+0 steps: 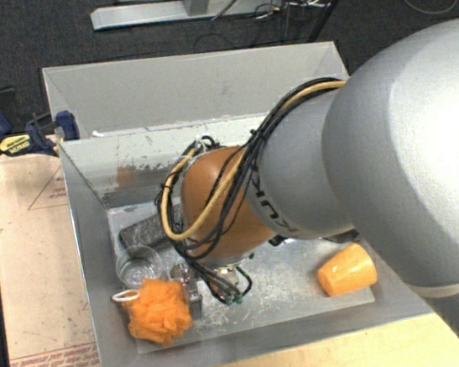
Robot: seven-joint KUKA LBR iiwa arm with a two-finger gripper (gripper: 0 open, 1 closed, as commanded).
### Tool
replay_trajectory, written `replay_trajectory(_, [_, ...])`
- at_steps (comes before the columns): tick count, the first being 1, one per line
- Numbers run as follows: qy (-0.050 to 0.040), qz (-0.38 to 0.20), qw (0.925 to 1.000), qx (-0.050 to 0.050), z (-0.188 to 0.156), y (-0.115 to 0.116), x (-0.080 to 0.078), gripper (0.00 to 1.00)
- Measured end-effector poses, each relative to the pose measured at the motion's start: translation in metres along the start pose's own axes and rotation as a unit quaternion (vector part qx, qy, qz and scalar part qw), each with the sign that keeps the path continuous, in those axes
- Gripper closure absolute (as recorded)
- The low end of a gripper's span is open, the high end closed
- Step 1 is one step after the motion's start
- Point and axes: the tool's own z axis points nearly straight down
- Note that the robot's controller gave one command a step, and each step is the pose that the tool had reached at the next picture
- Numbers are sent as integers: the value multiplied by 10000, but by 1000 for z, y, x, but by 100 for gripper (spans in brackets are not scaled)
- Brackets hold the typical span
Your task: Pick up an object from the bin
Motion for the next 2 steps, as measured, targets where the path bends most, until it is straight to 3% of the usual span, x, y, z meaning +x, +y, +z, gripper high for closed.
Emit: replay_trajectory(2, [0,4,10000,-1,0,0,0,100])
